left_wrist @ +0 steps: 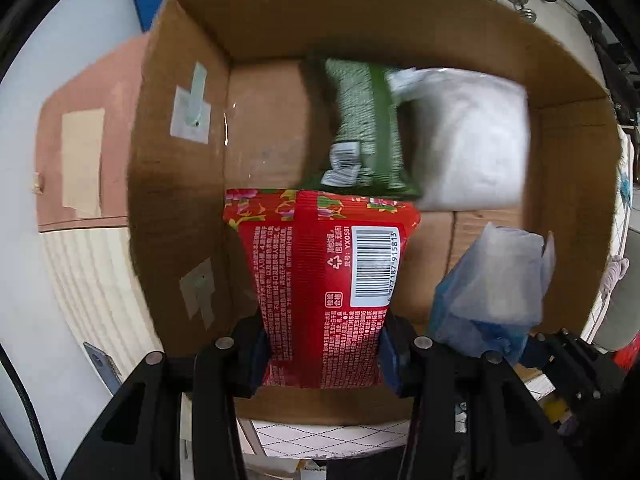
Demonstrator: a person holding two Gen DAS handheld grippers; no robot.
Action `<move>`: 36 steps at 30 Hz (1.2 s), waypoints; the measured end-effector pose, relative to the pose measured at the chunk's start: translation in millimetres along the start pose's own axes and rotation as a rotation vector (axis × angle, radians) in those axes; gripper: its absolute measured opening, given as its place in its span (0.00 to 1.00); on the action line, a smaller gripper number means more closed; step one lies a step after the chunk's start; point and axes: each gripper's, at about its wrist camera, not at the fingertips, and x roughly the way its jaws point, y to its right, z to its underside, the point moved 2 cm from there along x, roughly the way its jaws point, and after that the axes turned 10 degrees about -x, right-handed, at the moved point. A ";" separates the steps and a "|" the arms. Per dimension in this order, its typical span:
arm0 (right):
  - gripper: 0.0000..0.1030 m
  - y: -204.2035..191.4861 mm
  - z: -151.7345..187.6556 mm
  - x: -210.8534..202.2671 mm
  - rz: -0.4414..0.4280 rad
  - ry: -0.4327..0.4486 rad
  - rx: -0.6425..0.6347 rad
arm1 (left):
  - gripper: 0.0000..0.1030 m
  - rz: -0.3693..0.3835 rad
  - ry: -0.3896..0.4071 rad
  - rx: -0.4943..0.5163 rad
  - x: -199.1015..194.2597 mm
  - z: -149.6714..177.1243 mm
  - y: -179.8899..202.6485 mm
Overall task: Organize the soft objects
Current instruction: 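Place the red packet and blue pouch into the box beside the bags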
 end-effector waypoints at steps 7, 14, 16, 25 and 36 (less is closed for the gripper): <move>0.46 -5.4 -11.9 27.7 0.037 -0.048 -0.007 | 0.42 0.001 -0.050 0.007 23.1 -8.5 -3.1; 0.87 -20.1 -19.0 34.5 0.013 -0.064 -0.012 | 0.60 0.058 -0.070 -0.015 17.9 -13.5 -9.8; 0.88 -26.4 -19.0 31.7 0.030 -0.063 -0.019 | 0.65 0.055 -0.038 -0.008 8.7 -12.2 -10.6; 1.00 -24.1 2.5 -15.9 0.220 -0.008 -0.072 | 0.69 0.086 0.115 -0.025 -34.5 32.4 -13.9; 1.00 -17.2 57.6 -81.6 0.334 0.185 -0.043 | 0.98 0.075 0.423 -0.045 -99.9 98.6 -22.7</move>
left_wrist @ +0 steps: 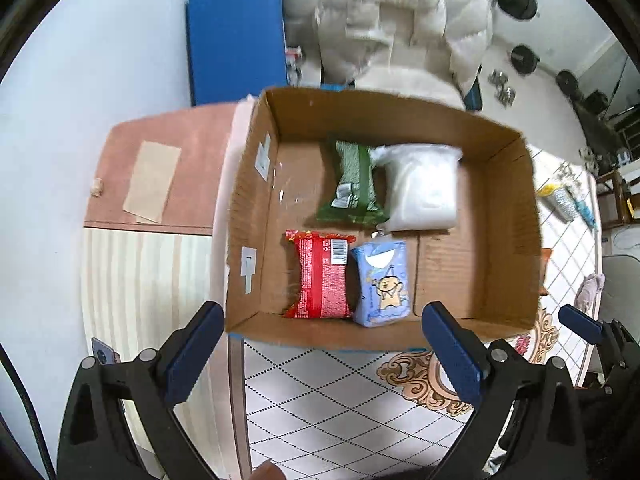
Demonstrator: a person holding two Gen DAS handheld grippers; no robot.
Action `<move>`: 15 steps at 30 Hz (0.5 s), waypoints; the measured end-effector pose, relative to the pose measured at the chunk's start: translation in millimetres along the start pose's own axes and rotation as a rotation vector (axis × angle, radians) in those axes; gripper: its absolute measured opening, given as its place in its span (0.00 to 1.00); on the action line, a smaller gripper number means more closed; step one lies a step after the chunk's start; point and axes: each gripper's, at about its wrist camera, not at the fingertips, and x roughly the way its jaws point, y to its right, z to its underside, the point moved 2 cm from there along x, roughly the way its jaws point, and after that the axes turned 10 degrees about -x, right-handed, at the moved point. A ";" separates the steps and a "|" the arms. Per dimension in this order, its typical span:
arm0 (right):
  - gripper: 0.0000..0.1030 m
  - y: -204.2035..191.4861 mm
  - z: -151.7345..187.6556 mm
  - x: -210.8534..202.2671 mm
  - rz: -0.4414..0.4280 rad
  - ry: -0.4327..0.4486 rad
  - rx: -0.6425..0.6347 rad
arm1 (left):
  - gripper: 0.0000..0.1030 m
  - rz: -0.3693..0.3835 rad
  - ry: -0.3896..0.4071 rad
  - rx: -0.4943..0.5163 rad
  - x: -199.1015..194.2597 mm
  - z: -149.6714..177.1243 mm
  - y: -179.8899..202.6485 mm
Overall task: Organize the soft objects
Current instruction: 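Place the red packet and blue pouch into the box beside the bags, then grasp the orange packet with the left gripper while the right grasps the lilac sock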
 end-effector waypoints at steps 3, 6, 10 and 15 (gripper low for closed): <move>1.00 0.1 13.3 -25.8 0.014 0.057 -0.003 | 0.98 -0.002 0.061 0.002 -25.1 13.2 2.5; 1.00 -1.6 25.0 -47.5 0.000 0.097 -0.004 | 0.98 0.007 0.099 0.005 -47.5 27.8 4.9; 1.00 -5.9 38.4 -69.0 -0.017 0.136 -0.012 | 0.98 0.027 0.128 0.004 -66.5 41.5 9.8; 1.00 0.5 46.6 -83.3 -0.071 0.146 0.000 | 0.98 0.047 0.140 0.011 -78.2 44.5 27.6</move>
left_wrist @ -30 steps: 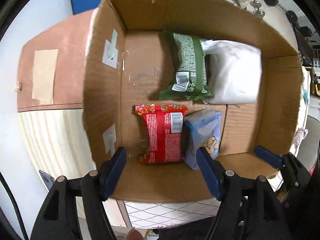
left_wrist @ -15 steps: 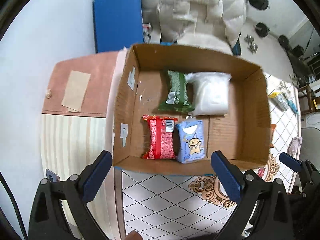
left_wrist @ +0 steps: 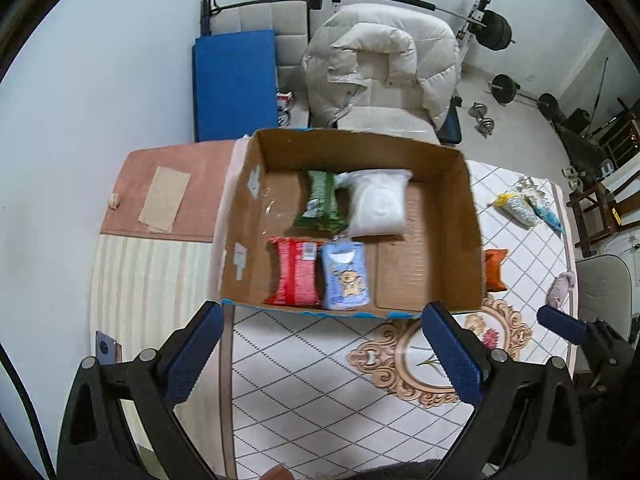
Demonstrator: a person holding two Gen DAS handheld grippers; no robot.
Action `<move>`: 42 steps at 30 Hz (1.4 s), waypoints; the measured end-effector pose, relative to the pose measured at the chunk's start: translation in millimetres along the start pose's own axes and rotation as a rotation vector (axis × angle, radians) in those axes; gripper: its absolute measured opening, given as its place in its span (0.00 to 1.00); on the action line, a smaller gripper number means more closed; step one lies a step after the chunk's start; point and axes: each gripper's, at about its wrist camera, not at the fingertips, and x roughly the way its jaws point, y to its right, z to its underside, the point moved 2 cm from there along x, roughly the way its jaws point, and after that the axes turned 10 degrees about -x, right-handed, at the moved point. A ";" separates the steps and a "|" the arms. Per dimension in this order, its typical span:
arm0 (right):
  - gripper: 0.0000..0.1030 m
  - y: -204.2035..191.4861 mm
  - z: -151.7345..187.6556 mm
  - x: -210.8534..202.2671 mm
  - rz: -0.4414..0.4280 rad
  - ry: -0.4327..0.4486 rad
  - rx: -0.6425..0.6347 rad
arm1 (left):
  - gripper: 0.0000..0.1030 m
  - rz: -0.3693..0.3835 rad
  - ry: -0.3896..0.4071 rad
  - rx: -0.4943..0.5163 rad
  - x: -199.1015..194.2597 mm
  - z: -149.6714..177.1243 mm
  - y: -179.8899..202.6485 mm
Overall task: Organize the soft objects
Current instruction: 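Grasp the orange packet with the left gripper while the right grasps the lilac sock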
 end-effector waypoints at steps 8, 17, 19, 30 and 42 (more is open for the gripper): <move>1.00 119.3 26.9 -22.3 0.021 -0.012 0.198 | 0.98 0.055 -0.030 0.081 19.1 -6.6 107.0; 1.00 332.7 82.4 -14.6 0.143 -0.092 0.532 | 0.95 0.053 -0.327 0.360 143.7 5.2 281.5; 1.00 369.1 91.0 -3.2 0.140 -0.111 0.574 | 0.94 0.003 -0.394 0.400 179.1 8.2 307.4; 1.00 470.4 123.0 75.9 0.092 -0.270 0.682 | 0.94 -0.208 -0.603 0.496 299.6 41.4 345.6; 0.42 491.9 138.3 143.8 -0.005 -0.384 0.787 | 0.37 -0.180 -0.627 0.391 310.6 47.1 333.1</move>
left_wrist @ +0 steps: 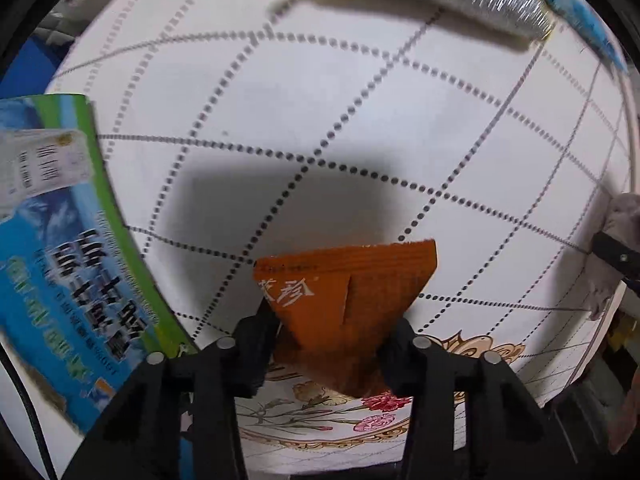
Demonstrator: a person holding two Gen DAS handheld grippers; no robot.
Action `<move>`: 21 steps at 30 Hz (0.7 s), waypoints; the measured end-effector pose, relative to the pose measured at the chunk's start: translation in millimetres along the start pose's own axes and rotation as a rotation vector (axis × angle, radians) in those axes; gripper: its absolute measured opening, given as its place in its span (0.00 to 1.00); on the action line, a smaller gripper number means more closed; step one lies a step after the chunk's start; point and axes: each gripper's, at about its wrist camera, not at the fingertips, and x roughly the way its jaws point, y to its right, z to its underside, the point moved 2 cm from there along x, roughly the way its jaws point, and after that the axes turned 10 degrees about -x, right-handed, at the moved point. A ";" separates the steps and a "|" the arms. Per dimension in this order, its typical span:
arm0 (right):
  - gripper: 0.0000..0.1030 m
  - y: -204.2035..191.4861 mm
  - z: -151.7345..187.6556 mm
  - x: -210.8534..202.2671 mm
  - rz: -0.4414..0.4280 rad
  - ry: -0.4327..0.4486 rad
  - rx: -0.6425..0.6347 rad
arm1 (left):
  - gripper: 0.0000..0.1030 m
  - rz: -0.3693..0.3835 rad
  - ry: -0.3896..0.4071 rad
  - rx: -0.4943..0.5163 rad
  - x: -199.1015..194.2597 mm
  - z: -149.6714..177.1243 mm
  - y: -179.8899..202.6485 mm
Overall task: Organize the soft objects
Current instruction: 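Grasp the orange packet with the left gripper while the right grasps the lilac sock, then drop the orange packet and lilac sock into the box, open both grippers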
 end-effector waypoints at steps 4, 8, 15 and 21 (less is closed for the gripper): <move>0.42 -25.5 15.6 -22.8 0.021 0.060 -0.084 | 0.36 0.087 0.078 -0.020 -33.3 16.2 -8.3; 0.42 -75.4 49.1 -64.8 -0.017 0.130 -0.221 | 0.36 0.188 0.200 -0.019 -91.2 45.9 -25.9; 0.42 -214.4 110.2 -121.3 -0.117 0.208 -0.509 | 0.36 0.229 0.356 -0.075 -174.3 87.1 -117.7; 0.42 -340.8 129.0 -119.5 -0.104 0.210 -0.701 | 0.36 0.086 0.396 -0.234 -174.0 88.3 -258.8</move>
